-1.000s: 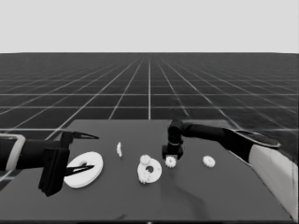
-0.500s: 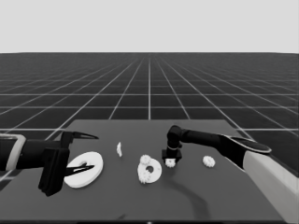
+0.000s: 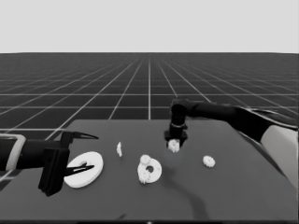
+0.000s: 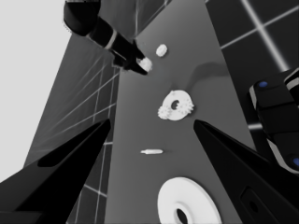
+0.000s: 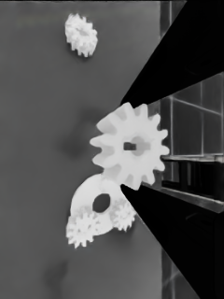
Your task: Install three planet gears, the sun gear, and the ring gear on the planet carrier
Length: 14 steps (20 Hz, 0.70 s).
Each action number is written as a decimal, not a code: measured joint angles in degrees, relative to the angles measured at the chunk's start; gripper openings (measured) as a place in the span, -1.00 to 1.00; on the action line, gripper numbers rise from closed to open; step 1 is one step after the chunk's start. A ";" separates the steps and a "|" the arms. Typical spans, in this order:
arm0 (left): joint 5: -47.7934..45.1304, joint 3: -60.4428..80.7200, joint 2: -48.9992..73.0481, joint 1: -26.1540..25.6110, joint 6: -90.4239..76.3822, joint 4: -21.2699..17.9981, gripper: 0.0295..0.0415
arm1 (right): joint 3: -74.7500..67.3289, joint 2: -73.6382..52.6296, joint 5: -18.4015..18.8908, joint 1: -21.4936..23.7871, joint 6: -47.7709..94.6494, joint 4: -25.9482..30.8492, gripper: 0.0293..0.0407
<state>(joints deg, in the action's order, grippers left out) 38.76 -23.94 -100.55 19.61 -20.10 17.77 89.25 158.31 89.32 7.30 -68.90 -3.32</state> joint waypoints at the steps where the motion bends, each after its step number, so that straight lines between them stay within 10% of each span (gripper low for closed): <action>1: 0.00 0.00 0.00 0.00 0.00 0.00 0.49 | 0.64 0.25 0.55 2.32 0.35 1.96 -0.67; 14: 0.00 0.00 0.00 0.00 0.00 0.00 0.49 | -2.81 7.67 1.04 5.35 -10.56 4.93 -0.67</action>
<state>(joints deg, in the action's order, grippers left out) 38.76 -23.94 -100.55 19.61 -20.10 17.77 86.44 165.98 90.37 12.65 -79.46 1.61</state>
